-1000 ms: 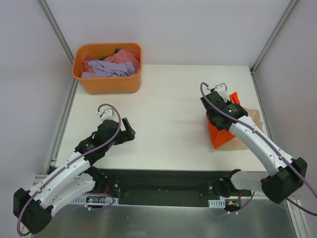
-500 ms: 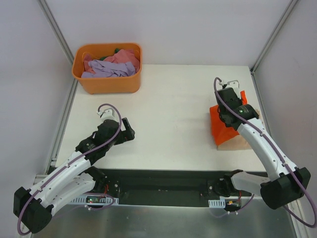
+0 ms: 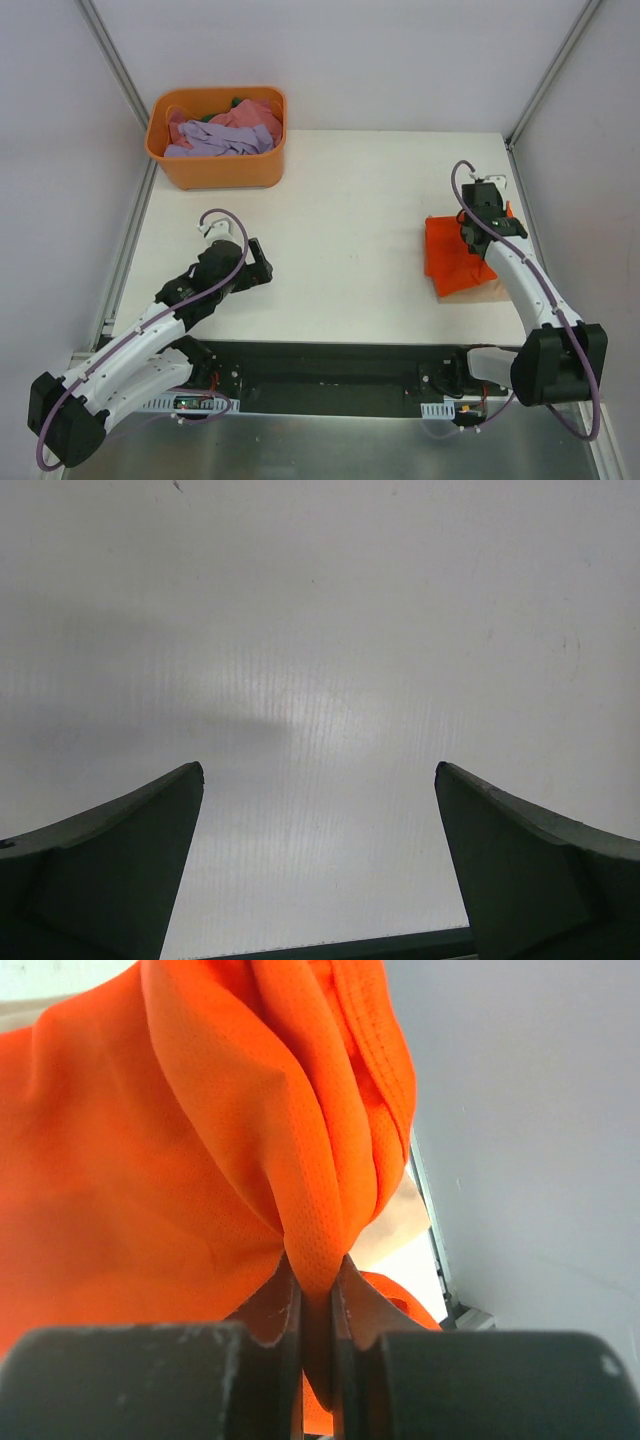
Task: Fold and stack the t-shirts
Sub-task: Put the neatly folded tshirt into the corner of the board with the right arm
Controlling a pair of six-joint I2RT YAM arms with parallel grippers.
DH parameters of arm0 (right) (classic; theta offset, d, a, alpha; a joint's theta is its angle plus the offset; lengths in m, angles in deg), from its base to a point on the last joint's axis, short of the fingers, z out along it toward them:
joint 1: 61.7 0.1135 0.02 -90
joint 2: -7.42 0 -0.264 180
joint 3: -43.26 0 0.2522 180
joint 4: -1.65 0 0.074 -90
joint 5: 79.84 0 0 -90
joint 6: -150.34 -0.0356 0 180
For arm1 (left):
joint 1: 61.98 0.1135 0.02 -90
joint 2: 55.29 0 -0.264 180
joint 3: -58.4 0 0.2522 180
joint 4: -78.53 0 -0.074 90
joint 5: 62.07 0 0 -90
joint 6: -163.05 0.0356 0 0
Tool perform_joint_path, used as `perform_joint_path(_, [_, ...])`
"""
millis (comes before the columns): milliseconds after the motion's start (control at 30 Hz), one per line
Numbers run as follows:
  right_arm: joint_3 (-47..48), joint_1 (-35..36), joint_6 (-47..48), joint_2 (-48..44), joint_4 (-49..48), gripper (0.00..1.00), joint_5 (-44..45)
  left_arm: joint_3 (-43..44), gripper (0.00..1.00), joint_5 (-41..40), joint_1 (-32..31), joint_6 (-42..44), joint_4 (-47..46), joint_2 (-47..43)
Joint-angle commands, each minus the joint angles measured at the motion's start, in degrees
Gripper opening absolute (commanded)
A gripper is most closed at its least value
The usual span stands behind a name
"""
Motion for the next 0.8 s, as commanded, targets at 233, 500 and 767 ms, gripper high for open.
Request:
perform_joint_path(233, [0.6, -7.9, -1.9, 9.2, -6.9, 0.08, -3.6, 0.0, 0.99, -2.4, 0.9, -0.1, 0.5, -0.2])
perform_joint_path(500, [4.0, -8.3, -5.9, 14.0, -3.6, 0.97, 1.1, 0.2, 0.99, -2.0, 0.9, -0.1, 0.6, 0.3])
perform_joint_path(767, [10.9, -8.3, -11.3, 8.2, 5.6, 0.96, -3.4, 0.3, 0.99, -2.2, 1.0, 0.1, 0.6, 0.2])
